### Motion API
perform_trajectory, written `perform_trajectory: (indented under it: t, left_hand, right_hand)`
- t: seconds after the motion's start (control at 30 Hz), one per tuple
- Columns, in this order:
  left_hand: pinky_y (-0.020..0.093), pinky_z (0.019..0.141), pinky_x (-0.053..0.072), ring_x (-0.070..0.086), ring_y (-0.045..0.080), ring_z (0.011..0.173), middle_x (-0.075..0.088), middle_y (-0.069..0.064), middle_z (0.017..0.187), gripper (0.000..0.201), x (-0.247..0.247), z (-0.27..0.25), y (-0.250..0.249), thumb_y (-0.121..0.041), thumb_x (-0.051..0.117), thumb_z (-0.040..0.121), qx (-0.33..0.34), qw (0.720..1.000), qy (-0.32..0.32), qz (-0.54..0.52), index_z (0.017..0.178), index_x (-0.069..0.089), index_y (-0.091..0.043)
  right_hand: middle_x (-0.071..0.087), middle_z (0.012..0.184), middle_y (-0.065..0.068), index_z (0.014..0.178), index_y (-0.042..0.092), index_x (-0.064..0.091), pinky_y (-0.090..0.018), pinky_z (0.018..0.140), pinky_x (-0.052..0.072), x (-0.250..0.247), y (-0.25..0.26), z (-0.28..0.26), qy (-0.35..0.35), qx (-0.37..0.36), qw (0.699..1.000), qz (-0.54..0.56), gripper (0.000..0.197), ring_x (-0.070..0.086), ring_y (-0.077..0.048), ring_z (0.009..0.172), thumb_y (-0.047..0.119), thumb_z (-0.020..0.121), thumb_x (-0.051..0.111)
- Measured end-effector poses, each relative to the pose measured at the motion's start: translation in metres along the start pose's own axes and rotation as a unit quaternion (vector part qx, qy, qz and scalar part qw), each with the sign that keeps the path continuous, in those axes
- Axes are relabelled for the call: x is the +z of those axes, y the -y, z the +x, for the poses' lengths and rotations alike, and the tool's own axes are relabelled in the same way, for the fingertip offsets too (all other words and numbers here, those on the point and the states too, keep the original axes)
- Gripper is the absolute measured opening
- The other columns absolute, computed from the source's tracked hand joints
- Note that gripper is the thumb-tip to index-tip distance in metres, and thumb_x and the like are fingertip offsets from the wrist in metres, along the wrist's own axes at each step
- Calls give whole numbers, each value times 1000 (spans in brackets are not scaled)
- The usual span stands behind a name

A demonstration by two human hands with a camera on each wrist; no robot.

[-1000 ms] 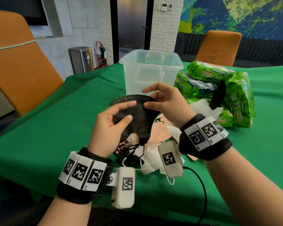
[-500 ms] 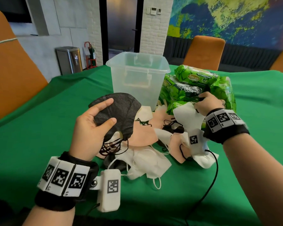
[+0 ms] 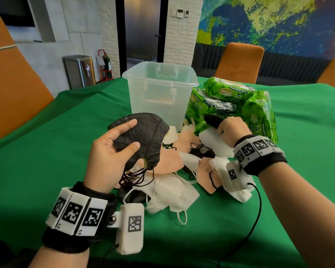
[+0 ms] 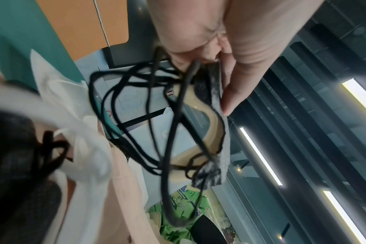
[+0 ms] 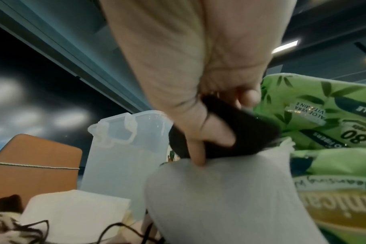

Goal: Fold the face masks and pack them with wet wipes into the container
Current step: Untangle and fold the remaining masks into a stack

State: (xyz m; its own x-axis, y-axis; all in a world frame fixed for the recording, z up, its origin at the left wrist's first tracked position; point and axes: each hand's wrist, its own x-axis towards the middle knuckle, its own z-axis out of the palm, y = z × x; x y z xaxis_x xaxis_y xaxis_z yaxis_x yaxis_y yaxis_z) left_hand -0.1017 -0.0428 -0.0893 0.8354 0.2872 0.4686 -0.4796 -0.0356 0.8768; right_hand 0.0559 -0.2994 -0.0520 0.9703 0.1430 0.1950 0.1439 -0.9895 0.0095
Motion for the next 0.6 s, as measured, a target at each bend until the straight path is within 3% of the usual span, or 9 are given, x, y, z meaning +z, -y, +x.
perform_trajectory:
  t: [0.1,0.2,0.43,0.53,0.6]
  left_hand:
    - [21,89,51,66,5,98,71,-19,94,51,2,0,0,16,59,80,-4,1000,2,-3,105,64,-28]
    - [22,89,51,66,6,98,71,-16,97,51,2,0,0,15,59,80,-7,1000,2,-3,105,64,-29]
    - [24,92,50,65,6,100,70,-16,99,50,0,-1,-4,15,59,80,-14,1000,-8,11,105,64,-28]
    - [29,96,49,64,7,103,70,-15,102,50,-2,-2,-6,15,59,80,-12,1000,-18,20,105,65,-28]
    - [35,98,48,64,9,104,69,-9,107,50,-3,-2,-7,15,59,81,-15,999,-26,24,105,64,-28]
  right_hand:
    - [49,117,-14,109,5,62,-36,83,43,7,5,-1,33,-7,999,-20,31,51,-33,106,20,82,60]
    - [48,115,-11,110,9,57,-36,87,40,9,7,0,27,0,999,-41,49,51,-31,108,33,72,75]
    - [55,115,-14,109,7,59,-40,90,37,10,10,9,-25,12,1000,-13,23,52,-32,110,16,87,58]
    - [59,113,-13,106,7,63,-39,89,38,10,10,11,-24,18,1000,2,21,53,-31,108,15,87,58]
    - [62,108,-13,94,7,66,-39,87,41,6,12,9,-38,17,997,60,12,54,-32,106,13,85,62]
